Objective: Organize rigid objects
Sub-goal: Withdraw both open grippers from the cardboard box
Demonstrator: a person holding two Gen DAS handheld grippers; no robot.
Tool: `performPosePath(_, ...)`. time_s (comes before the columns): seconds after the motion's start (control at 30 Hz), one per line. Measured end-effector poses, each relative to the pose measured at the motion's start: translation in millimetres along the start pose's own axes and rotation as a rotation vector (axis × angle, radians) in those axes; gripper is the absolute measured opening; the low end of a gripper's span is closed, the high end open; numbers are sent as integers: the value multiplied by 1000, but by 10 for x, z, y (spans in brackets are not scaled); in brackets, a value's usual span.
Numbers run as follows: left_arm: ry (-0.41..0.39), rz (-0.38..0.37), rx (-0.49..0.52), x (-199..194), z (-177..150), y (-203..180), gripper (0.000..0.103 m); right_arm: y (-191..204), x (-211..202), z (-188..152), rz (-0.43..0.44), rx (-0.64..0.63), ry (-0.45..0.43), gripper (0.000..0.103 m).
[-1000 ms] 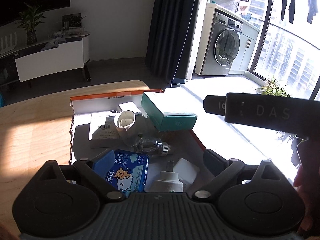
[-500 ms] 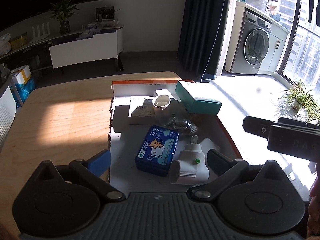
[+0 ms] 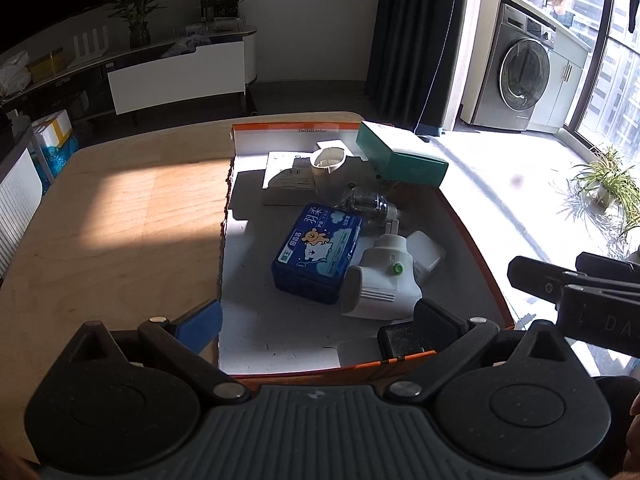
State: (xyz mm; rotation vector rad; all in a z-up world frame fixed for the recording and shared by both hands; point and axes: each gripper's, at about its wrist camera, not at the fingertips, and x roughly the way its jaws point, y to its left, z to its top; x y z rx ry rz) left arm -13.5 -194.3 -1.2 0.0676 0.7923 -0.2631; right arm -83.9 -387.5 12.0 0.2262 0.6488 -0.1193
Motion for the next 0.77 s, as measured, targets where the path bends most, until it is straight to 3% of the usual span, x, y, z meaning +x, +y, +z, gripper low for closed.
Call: performPosePath(0.77,44,24,-78,83,-57,101,103,105,114,-63,5,-36,49,100)
